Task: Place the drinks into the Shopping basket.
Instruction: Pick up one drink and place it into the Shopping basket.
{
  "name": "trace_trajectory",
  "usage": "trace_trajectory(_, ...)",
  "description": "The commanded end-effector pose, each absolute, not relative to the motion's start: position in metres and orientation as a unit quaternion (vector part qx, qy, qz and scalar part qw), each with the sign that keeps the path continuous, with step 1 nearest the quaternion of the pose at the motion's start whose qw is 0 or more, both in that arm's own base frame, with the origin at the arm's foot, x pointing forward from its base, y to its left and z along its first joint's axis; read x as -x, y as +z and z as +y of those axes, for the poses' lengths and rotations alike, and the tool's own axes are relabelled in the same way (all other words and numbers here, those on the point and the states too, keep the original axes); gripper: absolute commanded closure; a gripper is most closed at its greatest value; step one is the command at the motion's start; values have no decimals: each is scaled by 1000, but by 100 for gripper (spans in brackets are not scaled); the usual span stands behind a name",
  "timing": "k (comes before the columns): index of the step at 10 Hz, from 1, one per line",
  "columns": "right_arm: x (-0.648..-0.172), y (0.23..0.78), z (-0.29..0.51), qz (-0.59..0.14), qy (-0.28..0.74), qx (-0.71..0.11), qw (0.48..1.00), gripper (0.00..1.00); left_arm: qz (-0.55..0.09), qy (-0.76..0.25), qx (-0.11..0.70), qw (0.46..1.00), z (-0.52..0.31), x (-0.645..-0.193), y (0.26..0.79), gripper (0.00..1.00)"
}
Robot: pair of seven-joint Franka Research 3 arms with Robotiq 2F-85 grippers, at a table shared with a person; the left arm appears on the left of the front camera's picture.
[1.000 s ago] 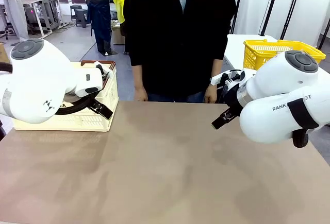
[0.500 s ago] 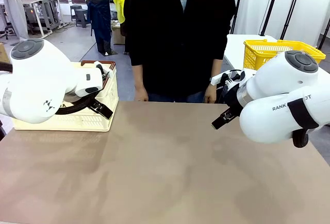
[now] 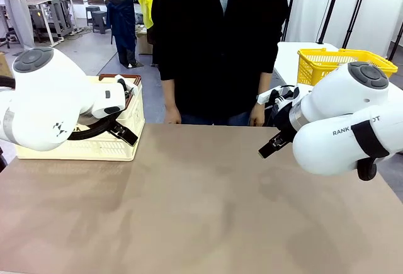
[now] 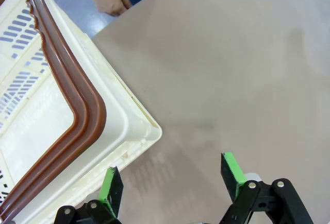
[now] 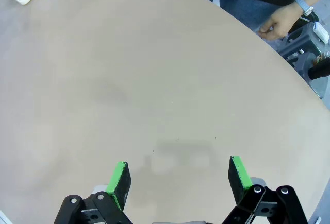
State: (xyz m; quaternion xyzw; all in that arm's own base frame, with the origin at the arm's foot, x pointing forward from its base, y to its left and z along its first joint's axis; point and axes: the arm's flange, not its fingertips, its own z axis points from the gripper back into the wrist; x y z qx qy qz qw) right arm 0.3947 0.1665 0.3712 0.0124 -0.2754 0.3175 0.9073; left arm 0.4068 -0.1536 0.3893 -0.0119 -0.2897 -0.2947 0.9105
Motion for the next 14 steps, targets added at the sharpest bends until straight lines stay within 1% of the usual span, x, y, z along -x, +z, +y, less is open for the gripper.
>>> trace_trajectory(1,-395,371,166,-275,317,-13,907,0,-293,-295,12,910,-154,-407,392,0)
trace_trajectory(2,-395,371,166,-275,318,-12,907,0,-290,-295,12,911,-154,-407,389,0)
trace_trajectory(3,-394,386,158,-195,265,-94,940,0,-189,-312,70,928,-152,-400,401,0)
trace_trajectory(4,-390,403,142,-142,184,-174,957,0,-97,-253,135,953,-154,-390,426,0)
trace_trajectory(5,-387,423,124,-113,137,-249,952,0,-76,-253,196,944,-150,-383,444,0)
trace_trajectory(6,-383,441,102,-108,109,-311,938,0,-68,-245,253,933,-141,-376,460,0)
trace_trajectory(7,-379,456,76,-104,115,-392,907,0,-73,-241,313,916,-125,-373,480,0)
trace_trajectory(8,-374,472,49,-88,95,-453,882,0,-78,-244,379,889,-101,-367,504,0)
trace_trajectory(9,-366,490,8,-94,80,-498,858,0,-103,-241,435,861,-60,-362,537,0)
trace_trajectory(10,-356,503,-33,-124,48,-526,840,0,-137,-214,471,845,-12,-357,556,0)
trace_trajectory(12,-332,507,-113,-167,-34,-556,813,0,-182,-135,516,826,79,-353,560,0)
trace_trajectory(14,-305,492,-174,-195,-105,-577,786,0,-195,-39,551,810,168,-350,528,0)
